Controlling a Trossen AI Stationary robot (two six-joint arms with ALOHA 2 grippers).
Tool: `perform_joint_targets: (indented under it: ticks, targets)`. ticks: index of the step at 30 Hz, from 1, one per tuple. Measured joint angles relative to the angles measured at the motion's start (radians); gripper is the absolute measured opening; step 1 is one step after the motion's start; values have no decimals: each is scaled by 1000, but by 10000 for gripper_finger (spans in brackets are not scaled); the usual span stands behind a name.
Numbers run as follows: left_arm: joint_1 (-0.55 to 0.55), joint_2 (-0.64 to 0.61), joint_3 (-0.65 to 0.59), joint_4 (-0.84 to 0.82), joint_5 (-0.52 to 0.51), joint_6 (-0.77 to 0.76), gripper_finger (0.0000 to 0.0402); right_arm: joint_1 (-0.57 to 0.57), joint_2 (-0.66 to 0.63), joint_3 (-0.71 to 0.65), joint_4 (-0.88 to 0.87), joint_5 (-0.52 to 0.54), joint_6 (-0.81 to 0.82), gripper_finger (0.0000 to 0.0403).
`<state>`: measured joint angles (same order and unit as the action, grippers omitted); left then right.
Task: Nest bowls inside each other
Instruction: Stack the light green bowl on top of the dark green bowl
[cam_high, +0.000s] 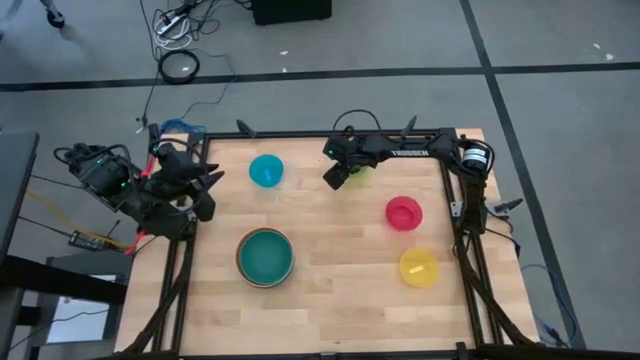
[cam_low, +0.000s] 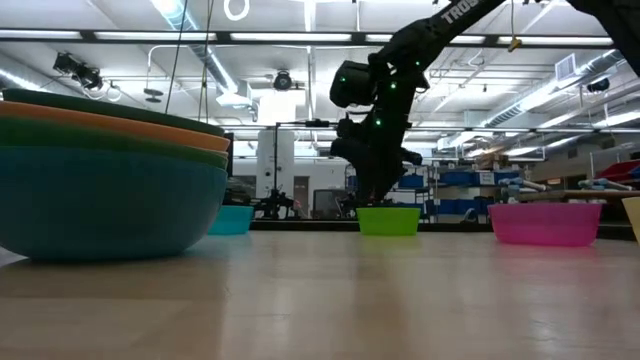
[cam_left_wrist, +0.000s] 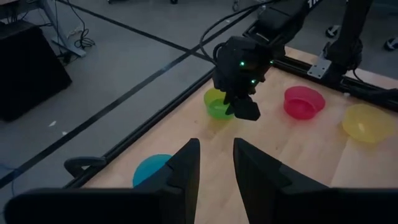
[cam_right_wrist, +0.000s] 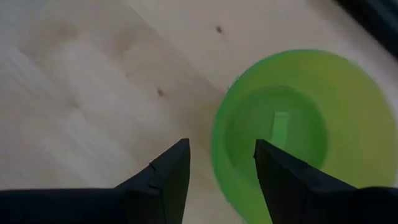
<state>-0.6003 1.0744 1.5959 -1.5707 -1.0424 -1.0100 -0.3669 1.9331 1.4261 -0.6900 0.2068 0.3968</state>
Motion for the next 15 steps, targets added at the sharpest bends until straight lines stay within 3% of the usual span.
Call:
perform_joint_targets:
  ticks: [15]
  targets:
    - [0, 0, 0, 0, 3, -14, 106, -1, 0, -41, 29, 3, 2, 167]
